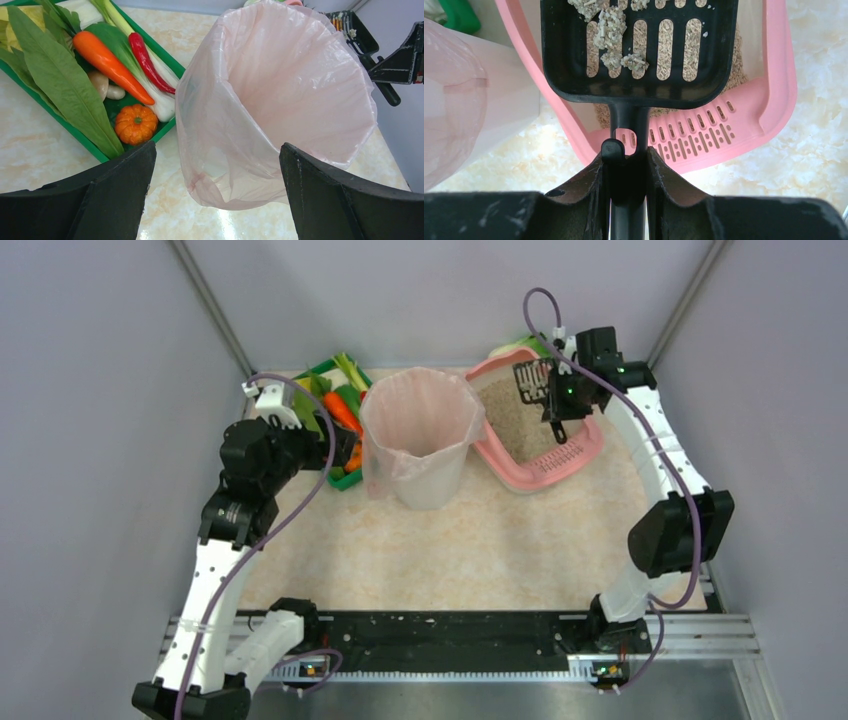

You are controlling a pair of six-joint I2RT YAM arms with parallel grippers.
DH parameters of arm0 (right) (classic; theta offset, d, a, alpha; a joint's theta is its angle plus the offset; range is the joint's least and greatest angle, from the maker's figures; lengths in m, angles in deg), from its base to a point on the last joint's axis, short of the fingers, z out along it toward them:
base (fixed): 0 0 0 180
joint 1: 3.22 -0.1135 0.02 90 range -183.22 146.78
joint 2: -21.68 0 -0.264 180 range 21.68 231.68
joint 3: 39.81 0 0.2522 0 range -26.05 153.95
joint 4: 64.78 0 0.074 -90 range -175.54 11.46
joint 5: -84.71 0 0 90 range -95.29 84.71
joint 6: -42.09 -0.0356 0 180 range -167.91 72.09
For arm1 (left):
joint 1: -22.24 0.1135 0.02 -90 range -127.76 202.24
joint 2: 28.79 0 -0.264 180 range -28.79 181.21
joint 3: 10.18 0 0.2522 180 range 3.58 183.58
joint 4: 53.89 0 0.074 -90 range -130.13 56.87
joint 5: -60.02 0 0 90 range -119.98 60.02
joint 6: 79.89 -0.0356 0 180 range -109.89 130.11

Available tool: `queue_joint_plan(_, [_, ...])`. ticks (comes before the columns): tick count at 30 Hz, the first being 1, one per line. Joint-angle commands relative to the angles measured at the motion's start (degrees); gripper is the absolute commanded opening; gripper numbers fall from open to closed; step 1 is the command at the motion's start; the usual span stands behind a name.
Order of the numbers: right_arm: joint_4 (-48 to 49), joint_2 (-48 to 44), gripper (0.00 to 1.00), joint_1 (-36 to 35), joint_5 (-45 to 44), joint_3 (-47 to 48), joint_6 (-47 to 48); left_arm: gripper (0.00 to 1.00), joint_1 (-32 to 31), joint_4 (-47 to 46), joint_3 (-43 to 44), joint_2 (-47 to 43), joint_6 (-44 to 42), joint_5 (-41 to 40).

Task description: Clean the litter box

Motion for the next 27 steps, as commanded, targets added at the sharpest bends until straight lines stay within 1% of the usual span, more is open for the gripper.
queue_joint_plan(1, [-0.36,-3.75,0.0,-0.05,0.79,5.68,-0.37,0.98,-0.15,-1.76,0.89,-1.42,-0.83,-0.65])
queue_joint_plan(8, [-4.18,-4.73,0.0,-0.66,2.13,12.57,-0.82,0.98,-0.15,-1.81,0.56,-1.63,-0.35,-0.48])
queue_joint_plan(15, [-9.01,-3.36,0.0,-4.54,2.84,23.17,-1.08,0.98,-0.14,-1.85,-0.02,-2.38,-0.02,-0.65])
queue_joint_plan(19, [-11.47,-2.02,0.0,-9.05,1.53,29.27,-0.55,0.98,-0.15,-1.72,-0.1,-2.77,0.0,-0.97])
queue_joint_plan(22, [-12.06,-1.37,0.0,-13.73,-0.83,31.7,0.61,0.98,-0.15,-1.6,-0.13,-2.92,-0.13,-1.11])
queue_joint_plan(26, [-12.52,-0.43,0.0,-20.82,-6.21,32.67,3.13,0.98,-0.15,-1.65,-0.3,-2.91,-0.26,-1.2])
queue_joint_plan(27, [-12.84,0.19,0.0,-22.46,-9.23,32.71,4.16,0.98,-0.15,-1.67,-0.27,-2.84,-0.34,-1.2])
